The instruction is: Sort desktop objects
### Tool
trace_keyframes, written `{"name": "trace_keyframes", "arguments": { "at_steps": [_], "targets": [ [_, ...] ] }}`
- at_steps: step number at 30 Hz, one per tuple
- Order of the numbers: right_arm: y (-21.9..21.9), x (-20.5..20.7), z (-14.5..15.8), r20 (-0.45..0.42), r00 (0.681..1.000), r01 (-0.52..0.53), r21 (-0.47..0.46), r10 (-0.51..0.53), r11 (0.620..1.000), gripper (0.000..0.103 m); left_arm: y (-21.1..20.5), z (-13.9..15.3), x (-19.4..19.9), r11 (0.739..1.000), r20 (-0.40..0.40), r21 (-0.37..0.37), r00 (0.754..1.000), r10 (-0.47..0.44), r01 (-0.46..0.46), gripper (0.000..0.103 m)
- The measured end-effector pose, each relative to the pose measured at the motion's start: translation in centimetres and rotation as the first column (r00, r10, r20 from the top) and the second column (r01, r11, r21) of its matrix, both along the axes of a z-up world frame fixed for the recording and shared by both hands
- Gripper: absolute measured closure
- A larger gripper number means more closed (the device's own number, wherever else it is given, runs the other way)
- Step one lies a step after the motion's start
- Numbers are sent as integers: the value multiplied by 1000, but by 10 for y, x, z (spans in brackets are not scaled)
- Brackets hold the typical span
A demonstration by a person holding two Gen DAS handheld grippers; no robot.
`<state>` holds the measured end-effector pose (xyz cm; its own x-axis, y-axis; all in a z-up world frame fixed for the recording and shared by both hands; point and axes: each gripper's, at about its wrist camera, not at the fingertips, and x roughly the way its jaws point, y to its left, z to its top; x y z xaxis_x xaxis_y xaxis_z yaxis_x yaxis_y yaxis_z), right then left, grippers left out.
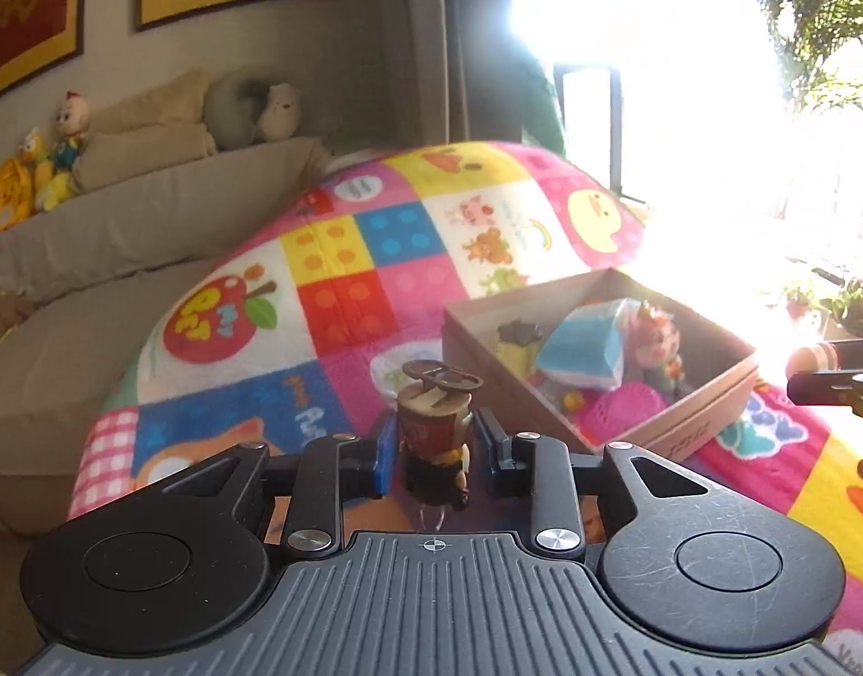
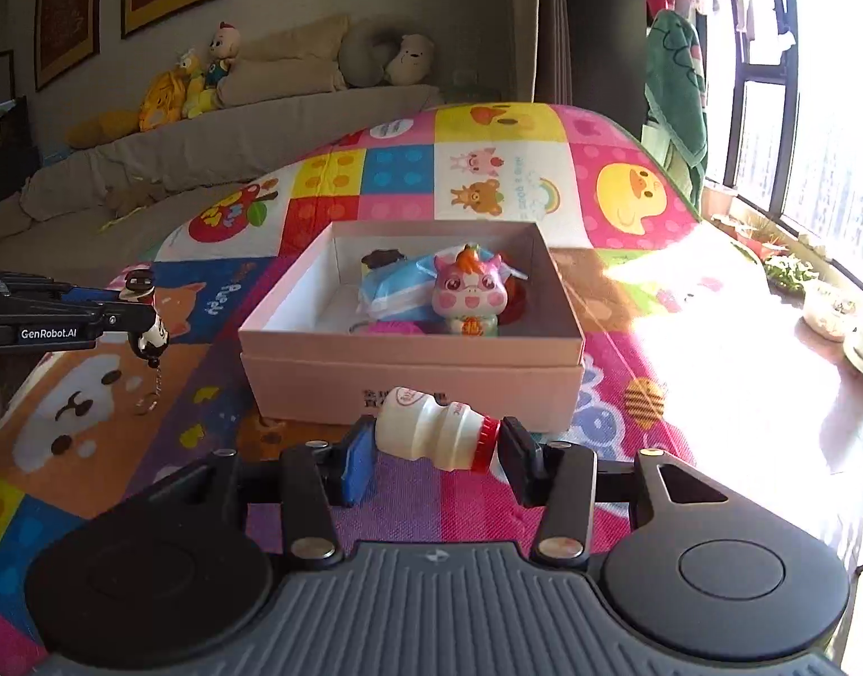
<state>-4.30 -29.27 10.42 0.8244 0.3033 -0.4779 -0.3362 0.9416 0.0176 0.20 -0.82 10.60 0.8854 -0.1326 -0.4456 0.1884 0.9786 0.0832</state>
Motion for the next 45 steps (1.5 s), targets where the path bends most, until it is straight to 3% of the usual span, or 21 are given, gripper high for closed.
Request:
{"name": "trace_keyframes", "arguments": {
  "at_steps": [3, 6, 9, 10, 11, 14, 19, 24, 28, 33, 37, 39, 45],
  "targets": [
    [-9, 5, 48, 112, 994, 13, 23, -16, 1000, 56, -19, 41, 9, 998, 93, -20, 994, -52, 54, 71],
    [-12, 13, 81, 179, 984, 14, 40, -21, 999, 56, -41, 62, 27, 997, 147, -14, 986, -73, 76, 71],
    [-8, 26, 101, 223, 974, 29, 14, -31, 999, 56, -57, 69, 59, 996, 115, -45, 991, -74, 79, 65],
    [-7, 31, 105, 224, 974, 32, 9, -33, 999, 56, -57, 68, 67, 996, 91, -64, 994, -63, 69, 60],
    [-6, 35, 108, 223, 974, 36, 4, -36, 999, 56, -56, 65, 71, 995, 69, -82, 996, -48, 54, 48],
    [-6, 43, 107, 217, 975, 44, -14, -40, 999, 56, -46, 48, 71, 992, 22, -119, 999, -27, 29, 41],
    [-4, 64, 92, 141, 989, 33, 5, -34, 999, 56, -30, 10, 52, 993, -53, -120, 999, -12, 5, 27],
    [5, 95, 65, 32, 999, 28, 20, -29, 999, 56, -27, -24, 25, 995, -112, -100, 993, -37, 26, 6],
    [7, 109, 41, -38, 996, 80, 8, -79, 997, 51, -32, -45, 9, 999, -135, -42, 991, -27, 21, 4],
    [-6, 90, 28, -36, 995, 97, 53, -95, 994, 23, -27, -67, -3, 998, -202, -66, 979, -11, -3, 0],
    [-15, 64, 10, -43, 992, 121, 39, -119, 992, 13, -23, -82, -9, 995, -244, -95, 970, 16, -40, 0],
    [-17, 51, -6, -81, 991, 106, 44, -102, 993, 0, -22, -88, -13, 993, -243, -101, 969, 39, -65, 0],
    [8, 24, -67, -194, 980, 33, -62, -44, 998, 0, -34, -103, -5, 992, -277, -32, 955, 111, -125, 0]
  ]
}}
